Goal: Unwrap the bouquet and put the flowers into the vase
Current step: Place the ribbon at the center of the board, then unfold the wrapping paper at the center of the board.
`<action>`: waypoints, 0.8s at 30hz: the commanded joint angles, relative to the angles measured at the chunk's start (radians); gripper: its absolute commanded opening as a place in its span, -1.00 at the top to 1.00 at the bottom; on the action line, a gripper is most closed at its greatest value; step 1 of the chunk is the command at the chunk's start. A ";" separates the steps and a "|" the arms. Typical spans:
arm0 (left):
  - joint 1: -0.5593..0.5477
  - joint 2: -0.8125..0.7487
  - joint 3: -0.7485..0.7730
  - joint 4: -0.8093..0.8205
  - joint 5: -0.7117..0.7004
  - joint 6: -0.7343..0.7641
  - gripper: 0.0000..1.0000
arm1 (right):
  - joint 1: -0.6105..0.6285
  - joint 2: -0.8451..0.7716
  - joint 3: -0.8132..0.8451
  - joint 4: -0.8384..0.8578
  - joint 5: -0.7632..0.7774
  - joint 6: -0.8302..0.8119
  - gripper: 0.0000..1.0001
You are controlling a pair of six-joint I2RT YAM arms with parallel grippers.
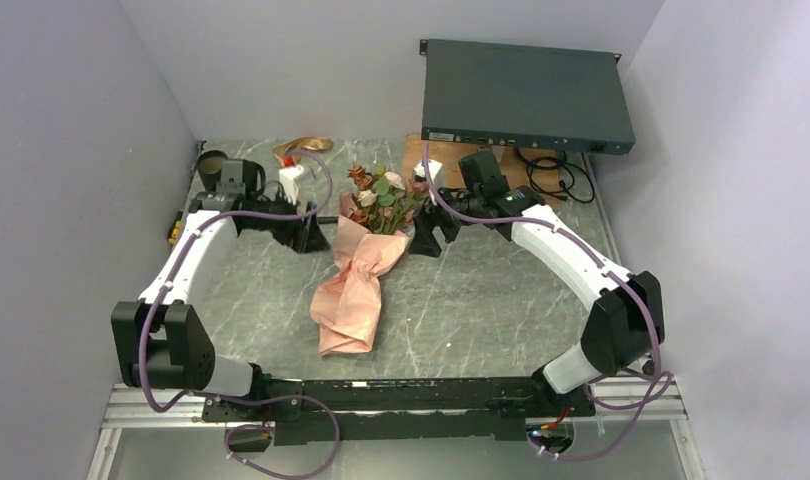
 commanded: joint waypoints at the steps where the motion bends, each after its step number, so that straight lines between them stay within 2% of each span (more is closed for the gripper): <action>1: -0.045 0.000 -0.081 -0.208 0.044 0.360 -0.71 | 0.024 0.021 -0.014 0.047 0.045 -0.048 -0.70; 3: -0.086 0.017 -0.108 -0.209 0.016 0.389 -0.62 | 0.025 0.040 -0.019 0.040 0.047 -0.037 -0.68; 9: -0.200 0.058 -0.167 -0.020 -0.097 0.296 -0.44 | 0.024 0.049 -0.021 0.010 0.064 -0.032 -0.62; 15: -0.244 0.134 -0.152 0.099 -0.199 0.265 -0.27 | 0.020 0.027 -0.033 0.011 0.071 -0.007 -0.61; 19: -0.255 0.202 -0.112 0.114 -0.238 0.252 -0.06 | 0.013 0.017 -0.037 0.011 0.085 0.005 -0.60; 21: -0.259 0.230 -0.090 0.100 -0.248 0.248 0.15 | 0.000 0.009 -0.040 0.006 0.093 0.007 -0.59; 24: -0.256 0.256 -0.044 0.056 -0.227 0.214 0.74 | -0.036 -0.029 -0.045 0.008 0.087 0.010 -0.57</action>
